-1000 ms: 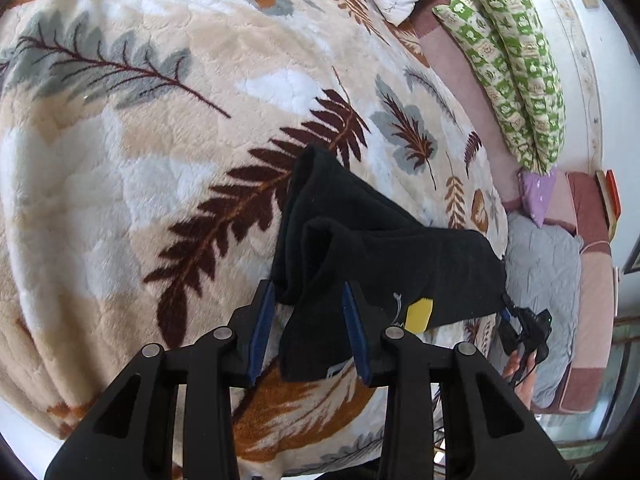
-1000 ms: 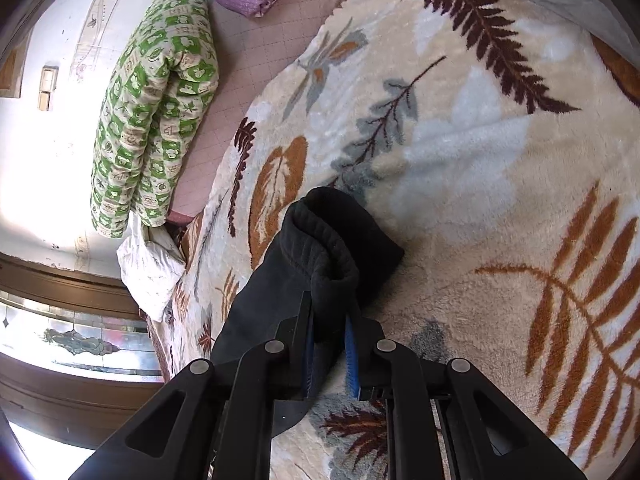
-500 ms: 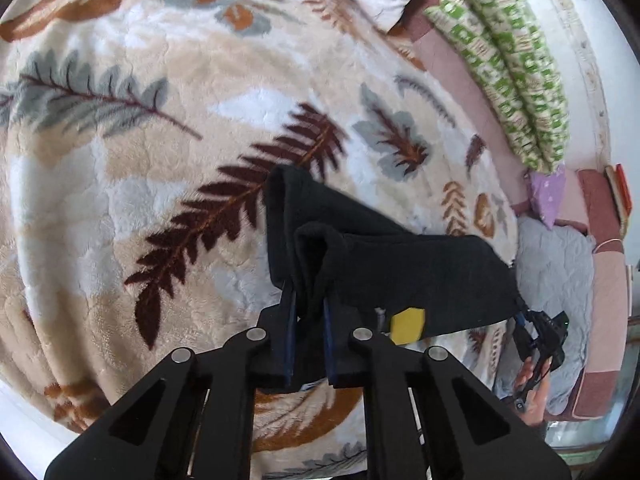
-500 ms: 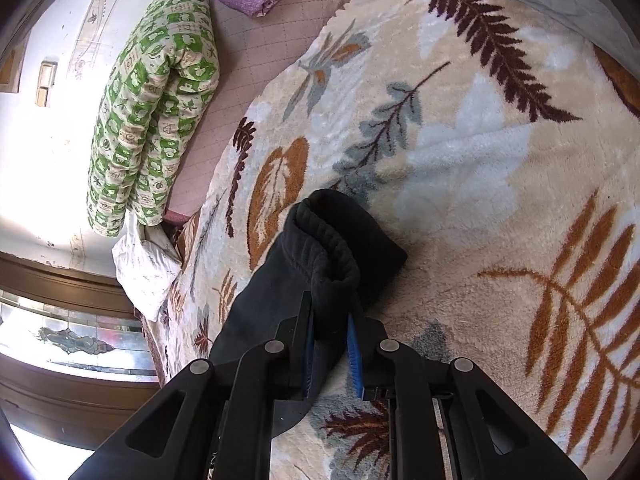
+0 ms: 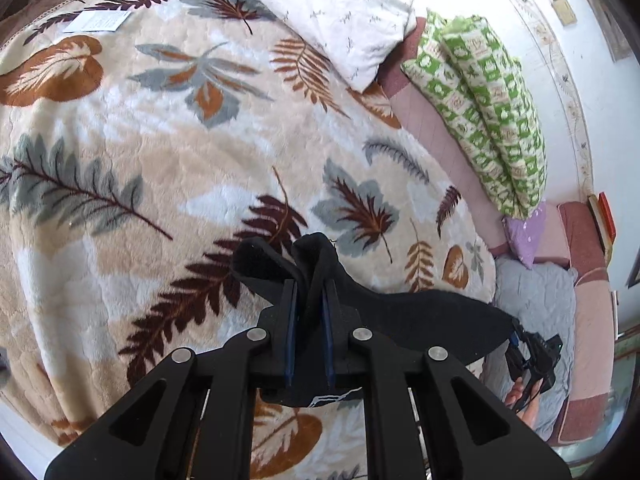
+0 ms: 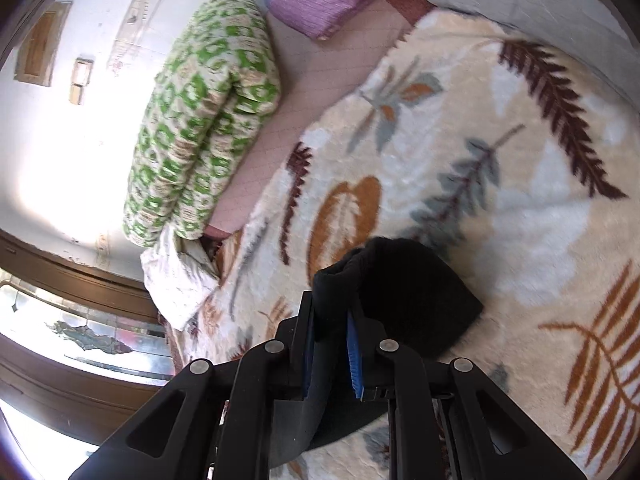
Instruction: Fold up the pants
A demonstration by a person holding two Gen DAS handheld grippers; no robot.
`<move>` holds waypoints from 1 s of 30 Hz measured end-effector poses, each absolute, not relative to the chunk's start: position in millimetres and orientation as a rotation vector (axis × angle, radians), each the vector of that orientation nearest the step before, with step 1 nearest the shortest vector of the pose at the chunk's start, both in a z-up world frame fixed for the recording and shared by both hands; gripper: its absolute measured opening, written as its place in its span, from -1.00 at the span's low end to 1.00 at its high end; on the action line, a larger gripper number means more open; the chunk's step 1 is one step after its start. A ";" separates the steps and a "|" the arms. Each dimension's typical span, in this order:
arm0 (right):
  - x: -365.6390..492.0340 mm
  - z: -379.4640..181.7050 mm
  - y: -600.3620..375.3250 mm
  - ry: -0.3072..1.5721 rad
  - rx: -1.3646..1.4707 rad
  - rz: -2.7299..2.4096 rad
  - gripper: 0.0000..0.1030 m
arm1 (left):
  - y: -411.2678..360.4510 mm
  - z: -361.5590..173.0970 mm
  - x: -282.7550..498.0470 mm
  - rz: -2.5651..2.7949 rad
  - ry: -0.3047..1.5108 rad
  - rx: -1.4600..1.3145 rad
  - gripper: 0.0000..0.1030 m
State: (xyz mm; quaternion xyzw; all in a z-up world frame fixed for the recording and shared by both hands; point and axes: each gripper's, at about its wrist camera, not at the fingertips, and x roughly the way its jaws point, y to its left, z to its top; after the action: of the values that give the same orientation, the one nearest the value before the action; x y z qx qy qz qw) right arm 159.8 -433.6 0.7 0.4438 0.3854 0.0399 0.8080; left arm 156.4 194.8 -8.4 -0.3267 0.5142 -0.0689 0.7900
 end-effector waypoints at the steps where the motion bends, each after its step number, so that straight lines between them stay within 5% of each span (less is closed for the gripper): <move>1: 162.3 3.2 -433.9 0.808 0.945 0.095 -0.70 | 195.8 -10.3 158.6 -0.142 1.102 -0.702 -0.83; 11: 161.3 -59.5 -454.1 0.874 0.978 0.063 -0.70 | 200.9 -38.7 167.8 -0.150 1.201 -0.795 -0.83; 20: 175.0 -26.8 -452.5 0.801 1.055 0.142 -0.70 | 194.0 -4.1 176.7 -0.219 1.201 -0.889 -0.83; 30: 162.0 -45.0 -459.9 0.844 1.110 0.110 -0.70 | 202.2 -51.6 157.0 -0.103 1.334 -0.818 -0.83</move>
State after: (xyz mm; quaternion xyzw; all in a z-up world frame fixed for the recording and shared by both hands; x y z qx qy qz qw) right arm 162.0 -459.9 -45.0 0.5109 0.3885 0.0507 0.7652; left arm 157.0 202.2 -51.6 -0.3685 0.6007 -0.0465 0.7080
